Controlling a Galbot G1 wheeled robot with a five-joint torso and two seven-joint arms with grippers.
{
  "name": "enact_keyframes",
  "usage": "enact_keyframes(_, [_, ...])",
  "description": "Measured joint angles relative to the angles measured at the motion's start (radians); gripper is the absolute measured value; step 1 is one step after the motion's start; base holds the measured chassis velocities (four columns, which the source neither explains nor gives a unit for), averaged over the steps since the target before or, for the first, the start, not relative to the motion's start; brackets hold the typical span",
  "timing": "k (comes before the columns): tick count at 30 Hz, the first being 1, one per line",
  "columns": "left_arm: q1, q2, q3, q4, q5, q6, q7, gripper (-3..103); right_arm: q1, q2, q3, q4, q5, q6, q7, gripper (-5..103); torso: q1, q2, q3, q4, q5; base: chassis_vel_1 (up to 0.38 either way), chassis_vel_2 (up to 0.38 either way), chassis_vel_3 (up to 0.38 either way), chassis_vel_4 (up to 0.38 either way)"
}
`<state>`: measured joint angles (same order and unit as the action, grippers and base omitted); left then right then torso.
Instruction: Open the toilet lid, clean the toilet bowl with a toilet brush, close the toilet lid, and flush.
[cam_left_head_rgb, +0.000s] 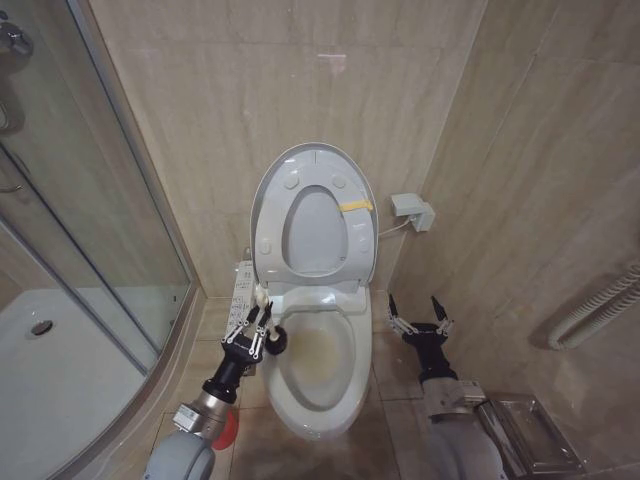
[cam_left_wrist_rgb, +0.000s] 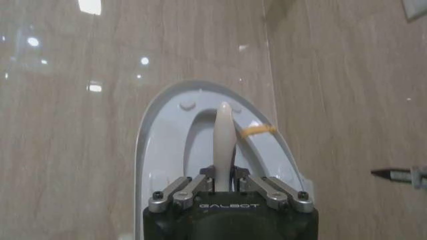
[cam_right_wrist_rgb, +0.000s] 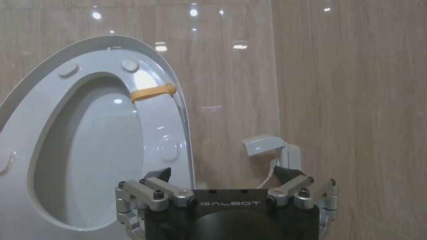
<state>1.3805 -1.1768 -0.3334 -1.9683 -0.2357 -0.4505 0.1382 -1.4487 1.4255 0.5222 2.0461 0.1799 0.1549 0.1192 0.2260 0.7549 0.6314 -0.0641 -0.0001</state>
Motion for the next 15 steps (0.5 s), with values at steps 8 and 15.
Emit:
enact_keyframes(8, [0.132,-0.007,-0.06,-0.139,0.028,0.004,-0.001,18,0.0,0.0,0.0,0.0,0.0,0.0,0.0,100,0.0,0.0,0.0,0.0001,0.0,0.0,0.0,0.0,0.0])
enact_keyframes(15, [0.304,-0.007,-0.16,-0.24,0.051,-0.023,0.0,18,0.0,0.0,0.0,0.0,0.0,0.0,0.0,100,0.0,0.0,0.0,0.0005,0.0001,0.0,0.0,0.0,0.0])
